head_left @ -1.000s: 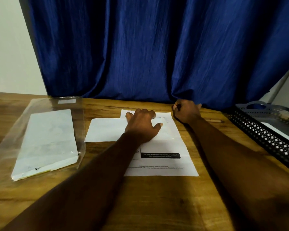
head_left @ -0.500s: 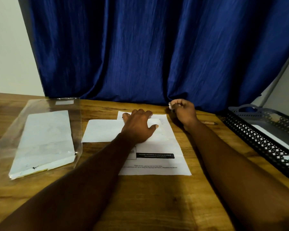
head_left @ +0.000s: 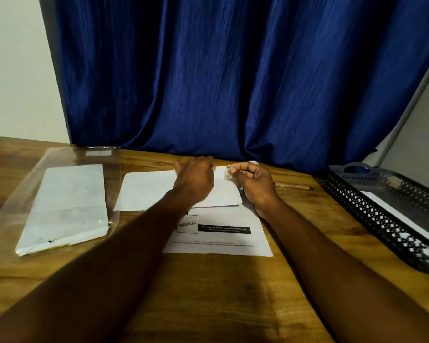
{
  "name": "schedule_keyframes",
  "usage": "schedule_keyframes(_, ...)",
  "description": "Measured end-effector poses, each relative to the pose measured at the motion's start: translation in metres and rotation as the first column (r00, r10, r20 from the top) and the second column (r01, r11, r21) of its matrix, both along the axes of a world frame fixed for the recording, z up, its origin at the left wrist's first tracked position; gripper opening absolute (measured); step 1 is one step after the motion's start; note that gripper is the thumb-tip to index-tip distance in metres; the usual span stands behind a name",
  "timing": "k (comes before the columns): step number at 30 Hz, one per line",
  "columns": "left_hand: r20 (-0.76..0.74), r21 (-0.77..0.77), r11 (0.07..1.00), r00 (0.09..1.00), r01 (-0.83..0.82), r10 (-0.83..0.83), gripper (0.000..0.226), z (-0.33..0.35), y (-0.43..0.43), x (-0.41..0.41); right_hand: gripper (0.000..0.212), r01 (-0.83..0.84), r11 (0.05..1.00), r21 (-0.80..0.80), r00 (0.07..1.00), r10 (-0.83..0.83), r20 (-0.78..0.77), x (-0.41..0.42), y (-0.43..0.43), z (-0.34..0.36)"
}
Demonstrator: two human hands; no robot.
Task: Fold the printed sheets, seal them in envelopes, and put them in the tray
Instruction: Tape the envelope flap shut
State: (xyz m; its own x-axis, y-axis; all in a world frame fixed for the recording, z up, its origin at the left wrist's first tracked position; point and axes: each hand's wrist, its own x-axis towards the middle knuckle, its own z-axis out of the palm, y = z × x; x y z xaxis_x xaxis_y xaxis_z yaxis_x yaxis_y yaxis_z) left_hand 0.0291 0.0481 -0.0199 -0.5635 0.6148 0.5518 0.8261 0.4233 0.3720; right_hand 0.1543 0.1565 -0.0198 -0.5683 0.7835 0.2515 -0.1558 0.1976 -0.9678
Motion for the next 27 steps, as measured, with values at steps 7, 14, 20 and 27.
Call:
schedule_keyframes(7, -0.035, 0.093, 0.992, 0.996, 0.080, -0.077, 0.018, 0.000, -0.002, -0.001, 0.022, -0.046, 0.984, 0.169, 0.998, 0.039, 0.044, 0.007, -0.001, -0.002)
schedule_keyframes(14, -0.083, 0.156, 0.981, 0.991, 0.118, -0.106, 0.012, 0.000, 0.001, -0.003, 0.030, -0.029, 0.973, 0.229, 1.000, 0.029, 0.003, 0.010, -0.007, 0.005)
schedule_keyframes(20, -0.130, 0.162, 0.978, 0.986, 0.128, -0.108, 0.013, 0.001, 0.002, -0.002, 0.033, 0.049, 0.964, 0.260, 0.999, -0.048, -0.009, 0.007, -0.008, 0.004)
schedule_keyframes(27, -0.170, 0.179, 0.972, 0.978, 0.149, -0.119, 0.010, 0.001, 0.001, 0.001, 0.035, 0.066, 0.960, 0.271, 0.998, -0.062, -0.023, -0.001, -0.002, 0.000)
